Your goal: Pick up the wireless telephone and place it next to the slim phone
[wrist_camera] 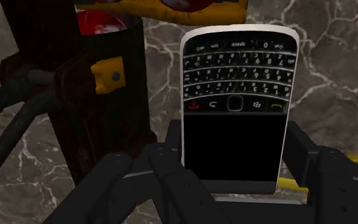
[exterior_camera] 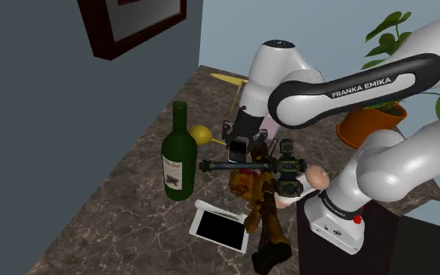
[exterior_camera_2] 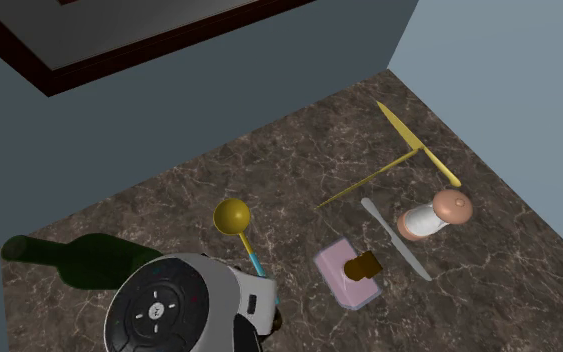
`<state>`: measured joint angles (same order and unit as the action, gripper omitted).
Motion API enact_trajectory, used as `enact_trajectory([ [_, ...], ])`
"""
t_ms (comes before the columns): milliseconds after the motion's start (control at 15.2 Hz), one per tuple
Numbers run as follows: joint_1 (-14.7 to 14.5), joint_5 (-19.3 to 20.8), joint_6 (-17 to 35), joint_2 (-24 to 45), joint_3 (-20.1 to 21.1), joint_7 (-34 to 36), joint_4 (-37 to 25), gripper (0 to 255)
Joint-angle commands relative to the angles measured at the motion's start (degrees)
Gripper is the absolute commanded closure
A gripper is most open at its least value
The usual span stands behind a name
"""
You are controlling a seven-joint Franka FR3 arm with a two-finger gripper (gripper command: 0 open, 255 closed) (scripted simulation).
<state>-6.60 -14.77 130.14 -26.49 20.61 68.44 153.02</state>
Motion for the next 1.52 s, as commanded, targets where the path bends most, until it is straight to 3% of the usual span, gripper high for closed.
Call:
enact_trajectory([
  [0, -2.3, -2.0, -1.4, -4.2, 1.2, 1.9, 2.6, 255],
  [594, -14.2, -10.7, -7.3, -18.6, 8.2, 12.7, 10.2, 255],
  [1122, -25.3, -18.6, -12.4, -26.2, 16.6, 25.6, 11.3, 255],
  [1452, -25.8, -20.5, -8.5, -24.1, 18.8, 25.5, 13.2, 255],
])
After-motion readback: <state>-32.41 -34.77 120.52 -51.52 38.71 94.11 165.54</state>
